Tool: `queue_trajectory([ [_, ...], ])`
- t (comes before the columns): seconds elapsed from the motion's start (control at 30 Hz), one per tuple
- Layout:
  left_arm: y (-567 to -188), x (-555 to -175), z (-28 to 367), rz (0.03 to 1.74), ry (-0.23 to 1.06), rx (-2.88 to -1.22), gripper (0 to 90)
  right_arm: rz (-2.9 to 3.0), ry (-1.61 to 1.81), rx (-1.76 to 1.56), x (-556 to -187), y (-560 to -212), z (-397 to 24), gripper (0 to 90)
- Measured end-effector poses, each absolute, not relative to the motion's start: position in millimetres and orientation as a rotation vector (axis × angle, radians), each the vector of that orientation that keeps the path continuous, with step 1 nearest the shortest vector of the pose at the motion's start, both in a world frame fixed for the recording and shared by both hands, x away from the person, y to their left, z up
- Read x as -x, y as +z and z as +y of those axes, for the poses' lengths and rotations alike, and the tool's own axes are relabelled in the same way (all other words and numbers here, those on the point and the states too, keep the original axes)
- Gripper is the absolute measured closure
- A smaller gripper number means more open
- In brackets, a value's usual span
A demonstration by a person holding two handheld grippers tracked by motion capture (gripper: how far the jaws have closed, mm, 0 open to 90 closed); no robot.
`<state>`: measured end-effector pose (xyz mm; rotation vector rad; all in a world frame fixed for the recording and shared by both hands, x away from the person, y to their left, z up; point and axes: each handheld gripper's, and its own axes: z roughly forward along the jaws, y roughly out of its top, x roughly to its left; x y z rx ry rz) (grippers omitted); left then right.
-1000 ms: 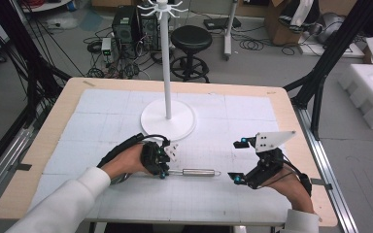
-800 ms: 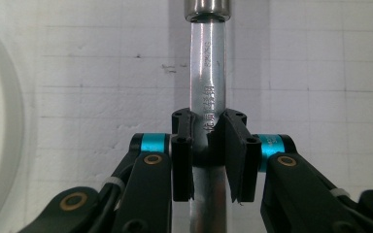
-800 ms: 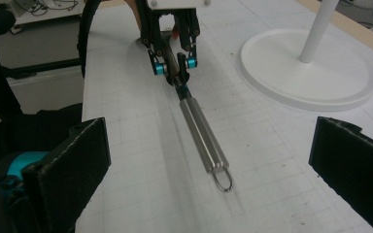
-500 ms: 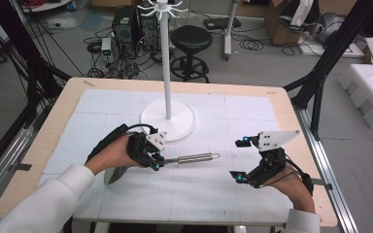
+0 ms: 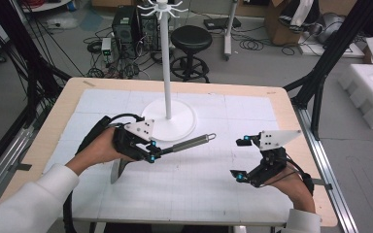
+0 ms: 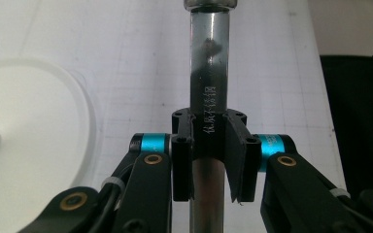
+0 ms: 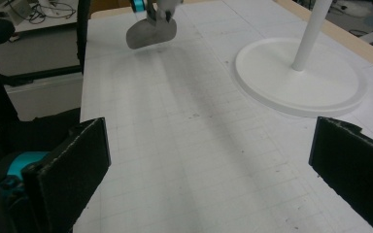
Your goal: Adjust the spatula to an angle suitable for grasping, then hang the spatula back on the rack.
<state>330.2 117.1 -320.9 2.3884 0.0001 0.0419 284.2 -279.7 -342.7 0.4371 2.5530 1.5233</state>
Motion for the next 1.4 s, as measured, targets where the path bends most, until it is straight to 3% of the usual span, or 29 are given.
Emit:
queue_trajectory([
  [0.67,-279,-327,148,-0.021,0.017,-2.146,74.7,2.549,1.53,-0.438,-284,-342,-281,0.3],
  [1.4,-273,-334,159,-0.043,0.014,-2.111,74.7,2.556,1.521,-0.447,-287,-343,-280,0.3],
])
